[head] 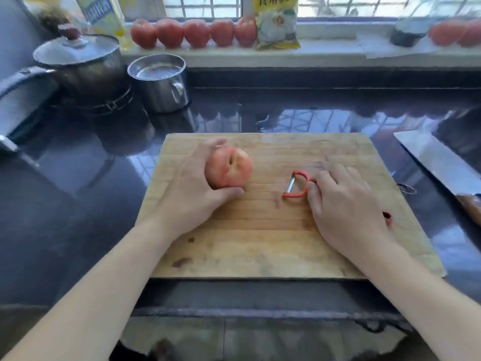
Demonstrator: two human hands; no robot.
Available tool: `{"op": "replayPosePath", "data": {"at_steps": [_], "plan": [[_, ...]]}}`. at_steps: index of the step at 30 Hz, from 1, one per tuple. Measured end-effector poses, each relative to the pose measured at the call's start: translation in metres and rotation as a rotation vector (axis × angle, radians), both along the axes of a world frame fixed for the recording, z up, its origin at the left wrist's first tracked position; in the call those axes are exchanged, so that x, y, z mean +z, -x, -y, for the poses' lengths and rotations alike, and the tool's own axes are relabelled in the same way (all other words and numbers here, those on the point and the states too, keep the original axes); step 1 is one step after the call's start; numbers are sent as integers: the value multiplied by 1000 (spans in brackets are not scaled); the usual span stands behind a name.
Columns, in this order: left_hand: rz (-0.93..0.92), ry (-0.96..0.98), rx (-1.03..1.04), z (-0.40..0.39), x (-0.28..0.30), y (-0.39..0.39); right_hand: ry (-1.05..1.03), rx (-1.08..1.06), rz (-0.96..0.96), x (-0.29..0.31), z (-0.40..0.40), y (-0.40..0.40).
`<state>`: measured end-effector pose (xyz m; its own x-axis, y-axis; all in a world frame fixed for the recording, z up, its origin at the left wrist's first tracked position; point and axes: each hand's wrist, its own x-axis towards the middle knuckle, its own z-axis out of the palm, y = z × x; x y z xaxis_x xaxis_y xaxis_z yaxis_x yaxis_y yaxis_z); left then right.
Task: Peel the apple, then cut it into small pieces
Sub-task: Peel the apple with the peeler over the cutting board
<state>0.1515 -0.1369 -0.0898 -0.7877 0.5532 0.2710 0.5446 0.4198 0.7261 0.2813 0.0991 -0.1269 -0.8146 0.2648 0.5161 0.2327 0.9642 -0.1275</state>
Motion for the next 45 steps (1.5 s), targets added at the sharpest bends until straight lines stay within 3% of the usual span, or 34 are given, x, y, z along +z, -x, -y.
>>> {"op": "replayPosePath", "data": {"at_steps": [4, 8, 15, 24, 31, 38, 45], "plan": [[17, -79, 71, -4, -1, -4, 11, 15, 18, -1, -1, -4], [72, -69, -7, -3, -7, -8, 90, 73, 65, 3, -2, -11], [82, -100, -31, 2, -9, -10, 198, 375, -107, 18, 11, -11], [164, -131, -23, -1, -10, -10, -53, 342, -431, 35, 36, 58], [153, -189, -50, -5, -8, -8, -48, 268, -451, 26, 36, 57], [98, -94, -23, -6, -16, -7, -25, 178, -395, 21, 48, 59], [91, -139, -37, -4, -15, -10, 18, 206, -382, 22, 46, 57]]}}
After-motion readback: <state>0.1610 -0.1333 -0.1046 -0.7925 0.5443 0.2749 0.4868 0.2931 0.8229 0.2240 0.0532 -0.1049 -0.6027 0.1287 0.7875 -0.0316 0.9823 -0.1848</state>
